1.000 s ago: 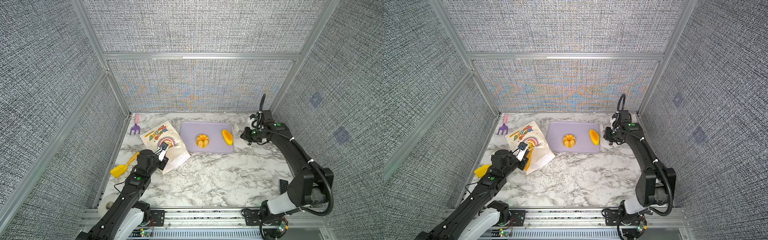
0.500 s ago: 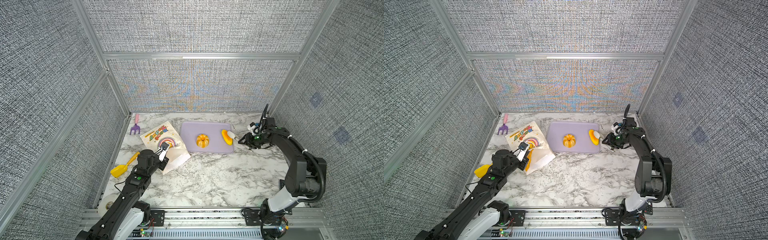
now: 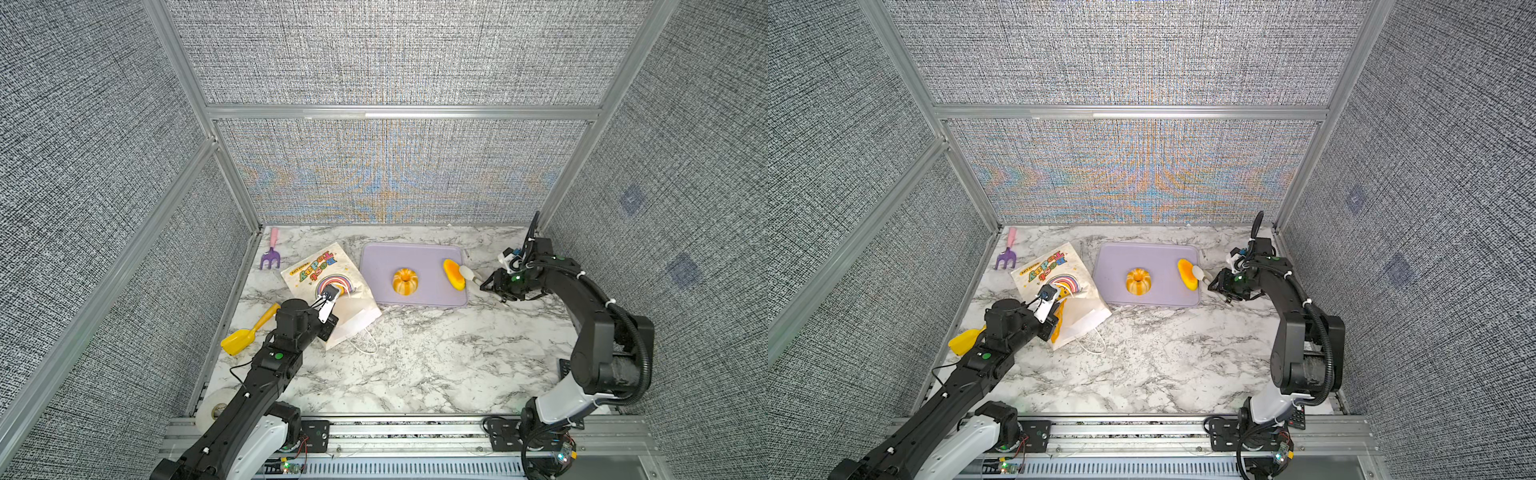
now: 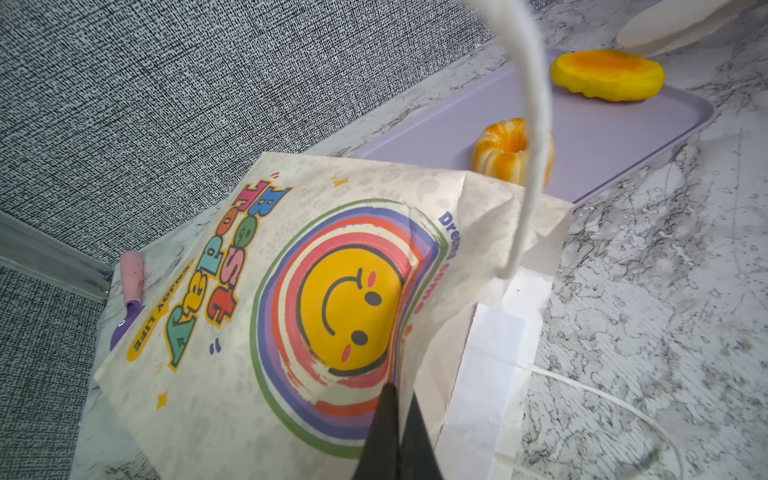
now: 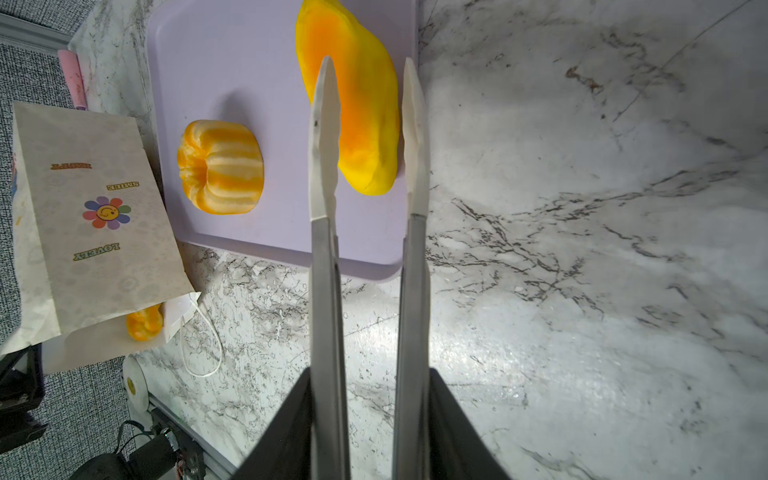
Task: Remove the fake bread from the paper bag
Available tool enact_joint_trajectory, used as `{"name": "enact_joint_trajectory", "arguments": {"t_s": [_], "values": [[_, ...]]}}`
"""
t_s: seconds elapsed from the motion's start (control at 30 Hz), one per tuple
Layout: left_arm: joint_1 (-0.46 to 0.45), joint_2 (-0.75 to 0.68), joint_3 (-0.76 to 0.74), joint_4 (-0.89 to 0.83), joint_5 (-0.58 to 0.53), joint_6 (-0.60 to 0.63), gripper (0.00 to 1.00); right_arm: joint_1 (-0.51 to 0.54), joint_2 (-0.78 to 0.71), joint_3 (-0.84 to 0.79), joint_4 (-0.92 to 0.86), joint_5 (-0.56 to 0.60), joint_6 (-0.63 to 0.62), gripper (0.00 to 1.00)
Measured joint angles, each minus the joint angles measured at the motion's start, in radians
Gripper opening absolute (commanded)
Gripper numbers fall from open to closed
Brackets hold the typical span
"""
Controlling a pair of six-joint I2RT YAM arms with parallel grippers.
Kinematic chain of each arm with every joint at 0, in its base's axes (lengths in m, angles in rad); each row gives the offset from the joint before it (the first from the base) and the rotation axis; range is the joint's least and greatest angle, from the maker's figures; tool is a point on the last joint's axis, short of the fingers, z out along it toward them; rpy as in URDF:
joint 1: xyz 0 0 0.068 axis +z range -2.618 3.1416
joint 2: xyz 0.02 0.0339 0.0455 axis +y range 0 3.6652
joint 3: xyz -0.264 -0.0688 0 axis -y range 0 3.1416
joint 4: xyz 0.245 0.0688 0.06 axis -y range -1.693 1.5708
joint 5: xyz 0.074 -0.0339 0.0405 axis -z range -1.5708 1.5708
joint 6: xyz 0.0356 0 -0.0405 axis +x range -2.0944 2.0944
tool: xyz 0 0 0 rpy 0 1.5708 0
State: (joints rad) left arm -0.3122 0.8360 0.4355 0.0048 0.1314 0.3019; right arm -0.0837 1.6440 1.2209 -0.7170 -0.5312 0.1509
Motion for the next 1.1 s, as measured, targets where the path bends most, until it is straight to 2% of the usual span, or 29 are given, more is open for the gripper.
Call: {"name": "enact_joint_trajectory", "arguments": {"t_s": [0.13, 0.27, 0.33, 0.47, 0.63, 0.9, 1.1], "values": [[-0.001, 0.0, 0.0, 0.0, 0.0, 0.0, 0.0, 0.008, 0.015, -0.004, 0.005, -0.004, 0.0, 0.44], [-0.002, 0.002, 0.0, 0.0, 0.0, 0.0, 0.0, 0.02, 0.021, -0.005, 0.012, -0.011, -0.003, 0.43], [-0.002, 0.003, 0.0, 0.0, 0.0, 0.0, 0.0, 0.03, 0.029, -0.004, 0.011, -0.015, -0.003, 0.39], [-0.002, 0.002, 0.0, 0.0, 0.0, 0.0, 0.0, 0.058, 0.039, 0.006, 0.009, -0.004, -0.006, 0.25], [-0.002, -0.002, 0.0, 0.0, -0.001, 0.0, 0.0, 0.121, 0.025, 0.023, 0.0, 0.05, -0.003, 0.2], [-0.002, -0.008, 0.0, -0.001, -0.002, 0.0, 0.0, 0.252, -0.035, 0.066, -0.035, 0.229, 0.035, 0.07], [-0.002, -0.012, 0.0, -0.002, -0.002, 0.0, 0.0, 0.38, -0.033, 0.123, -0.084, 0.511, 0.066, 0.01]]}}
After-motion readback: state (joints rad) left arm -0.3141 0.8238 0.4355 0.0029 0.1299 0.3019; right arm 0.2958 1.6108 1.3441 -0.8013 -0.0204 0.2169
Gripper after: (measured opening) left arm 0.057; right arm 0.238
